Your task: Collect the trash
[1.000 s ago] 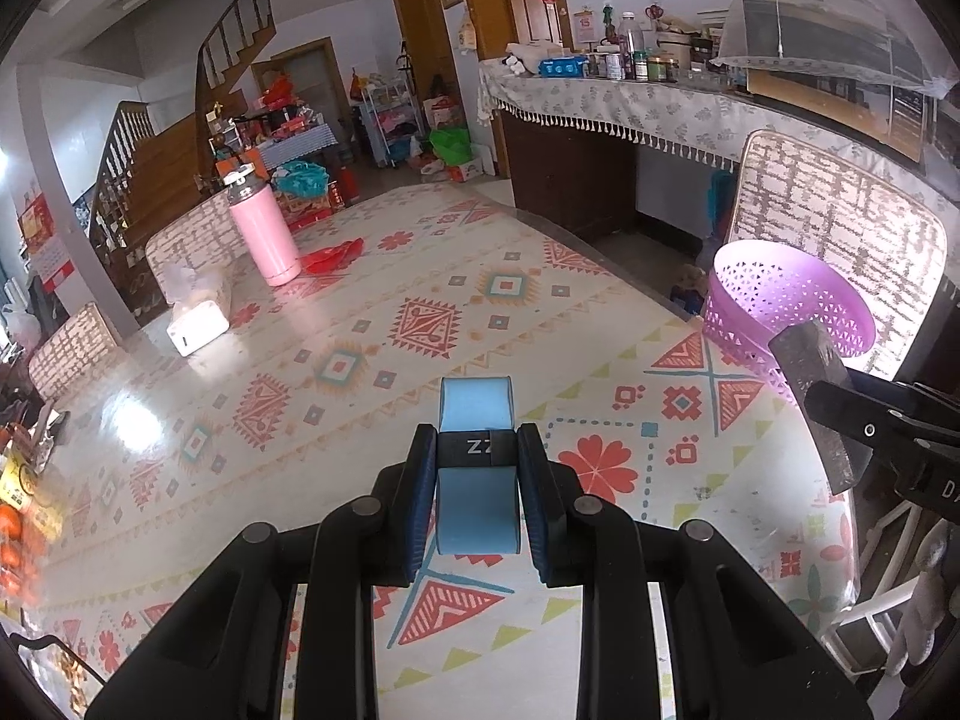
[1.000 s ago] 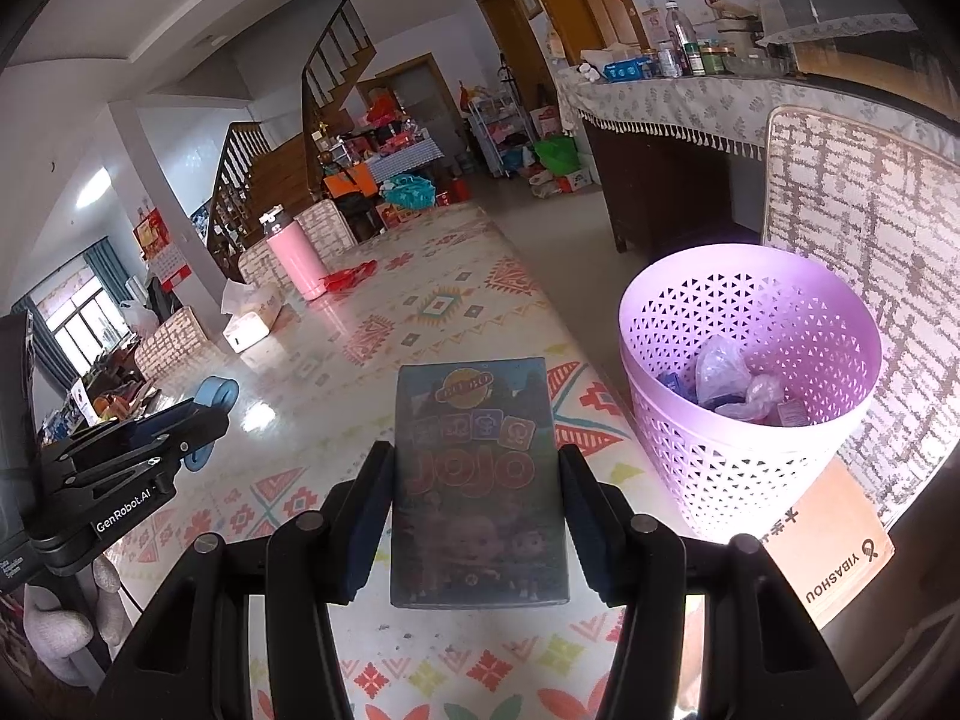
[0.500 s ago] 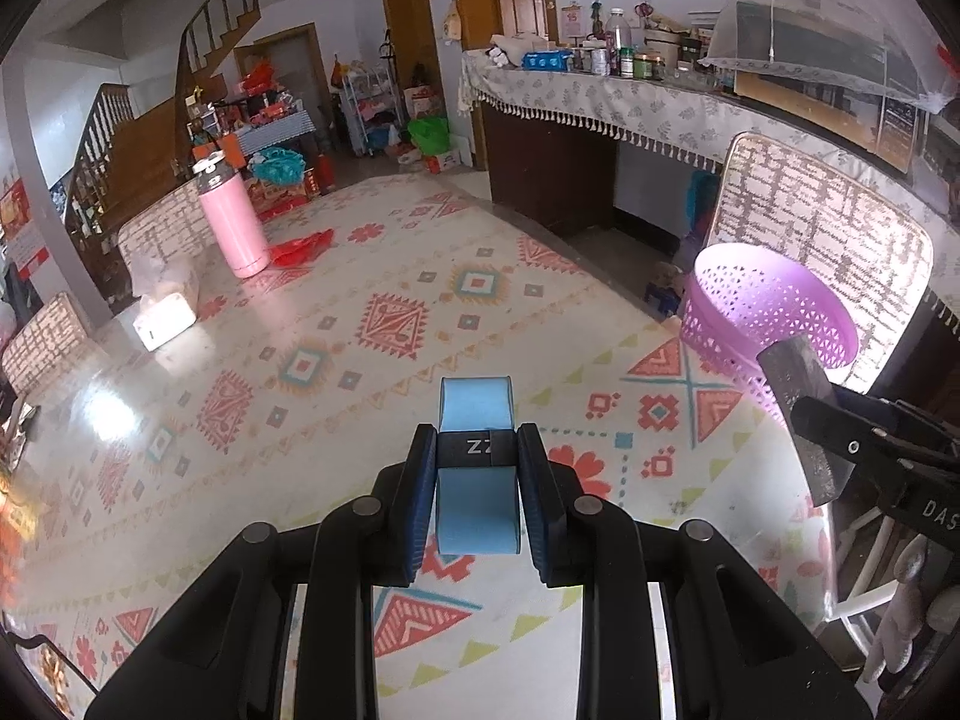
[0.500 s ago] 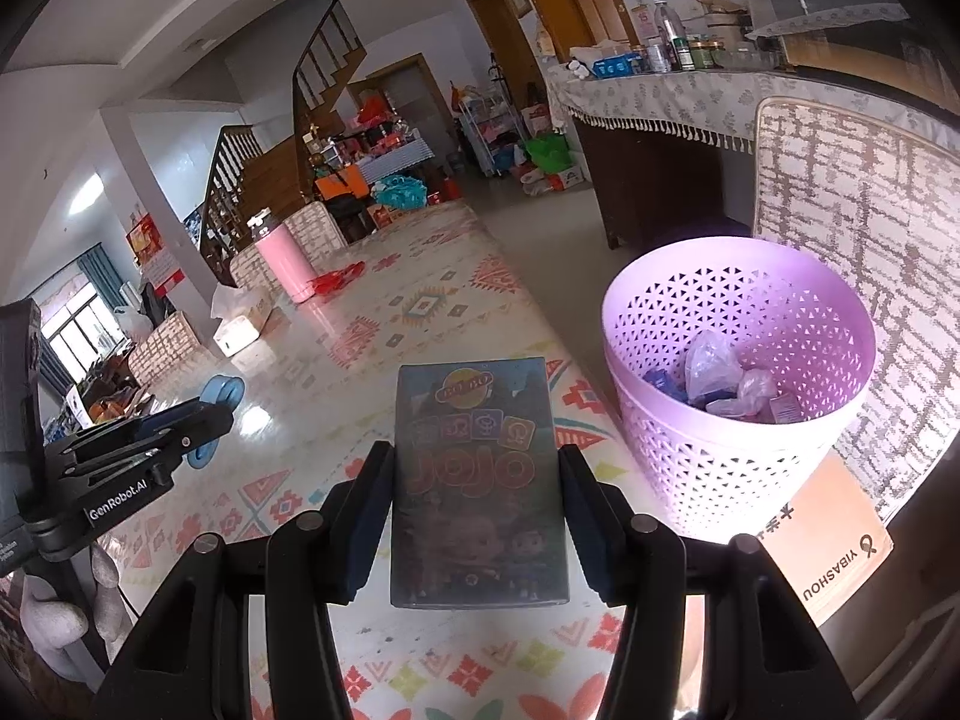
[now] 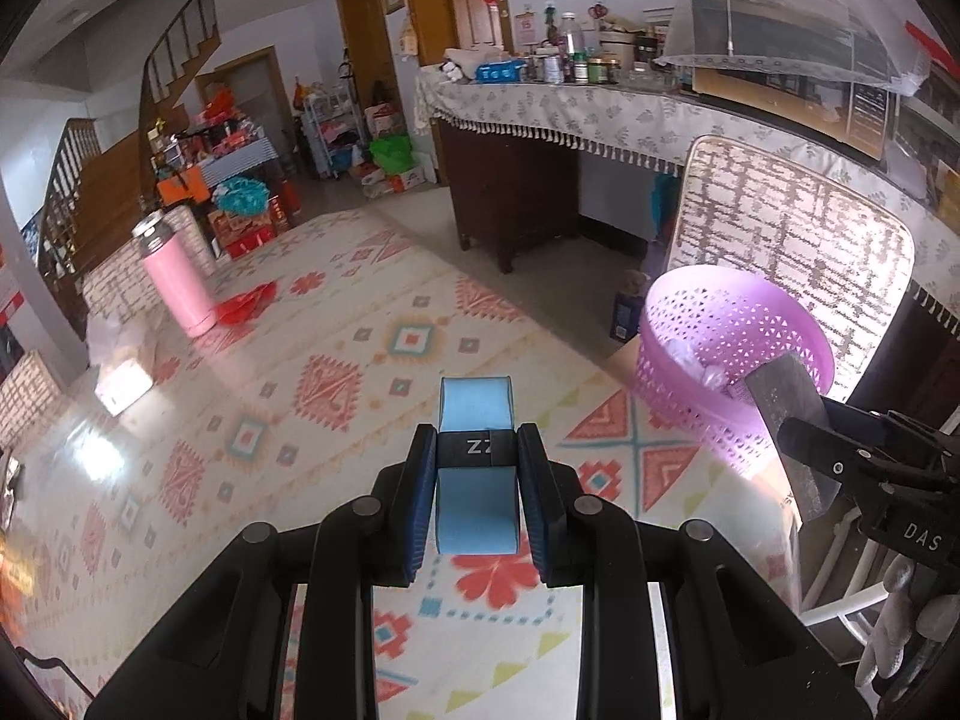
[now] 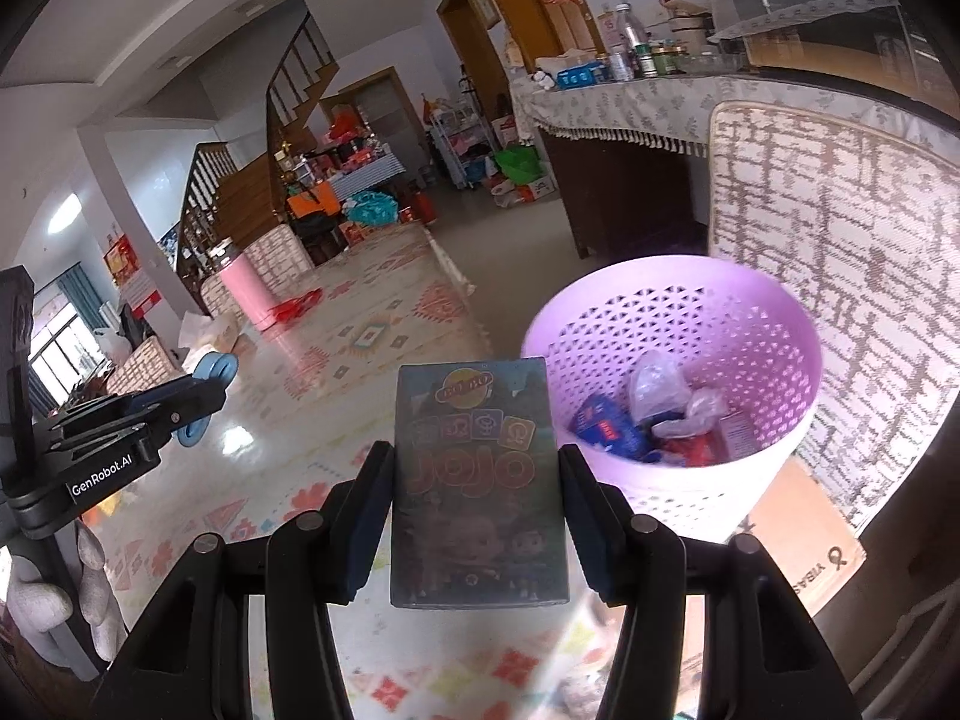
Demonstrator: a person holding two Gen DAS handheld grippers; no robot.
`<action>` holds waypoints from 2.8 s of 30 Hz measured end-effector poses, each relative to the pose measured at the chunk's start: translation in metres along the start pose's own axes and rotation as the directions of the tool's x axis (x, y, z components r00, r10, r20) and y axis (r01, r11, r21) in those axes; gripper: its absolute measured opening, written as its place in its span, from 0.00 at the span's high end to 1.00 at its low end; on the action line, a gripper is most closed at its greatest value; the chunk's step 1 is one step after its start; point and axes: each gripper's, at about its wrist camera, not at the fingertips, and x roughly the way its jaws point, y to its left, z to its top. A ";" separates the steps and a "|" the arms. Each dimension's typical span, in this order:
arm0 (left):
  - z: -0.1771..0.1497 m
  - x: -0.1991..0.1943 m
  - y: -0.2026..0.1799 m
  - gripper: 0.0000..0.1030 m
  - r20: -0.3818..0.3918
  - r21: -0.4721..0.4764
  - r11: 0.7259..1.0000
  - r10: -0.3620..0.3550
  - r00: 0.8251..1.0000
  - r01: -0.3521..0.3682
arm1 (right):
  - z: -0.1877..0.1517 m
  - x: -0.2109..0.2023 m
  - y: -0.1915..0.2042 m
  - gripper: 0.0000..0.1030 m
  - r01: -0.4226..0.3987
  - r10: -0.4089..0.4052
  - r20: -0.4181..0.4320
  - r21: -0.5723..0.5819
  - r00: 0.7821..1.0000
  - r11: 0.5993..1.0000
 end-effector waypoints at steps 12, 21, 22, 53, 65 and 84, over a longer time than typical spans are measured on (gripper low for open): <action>0.025 0.034 -0.038 0.75 -0.023 0.048 0.997 -0.056 0.998 0.057 | 0.014 0.001 -0.039 0.43 0.056 -0.056 -0.012 0.028 0.998 0.998; 0.032 0.052 -0.050 0.75 -0.046 0.062 0.996 -0.068 0.997 0.071 | 0.021 0.009 -0.056 0.42 0.068 -0.067 -0.017 0.050 0.998 0.996; 0.034 0.054 -0.051 0.75 -0.048 0.064 0.995 -0.070 0.996 0.073 | 0.022 0.010 -0.058 0.43 0.070 -0.069 -0.018 0.051 0.997 0.996; 0.119 0.113 -0.131 0.43 -0.048 0.095 0.952 -0.288 0.956 0.291 | 0.069 0.035 -0.122 0.41 0.166 -0.167 0.004 0.106 0.986 0.981; 0.104 0.098 -0.095 0.22 -0.043 -0.015 0.959 -0.282 0.958 0.282 | 0.053 0.027 -0.127 0.38 0.157 -0.161 0.010 0.183 0.987 0.971; 0.033 -0.066 -0.063 0.00 0.315 0.004 0.998 -0.058 0.947 0.060 | 0.004 -0.038 -0.063 0.33 0.196 -0.208 0.062 0.157 0.976 0.968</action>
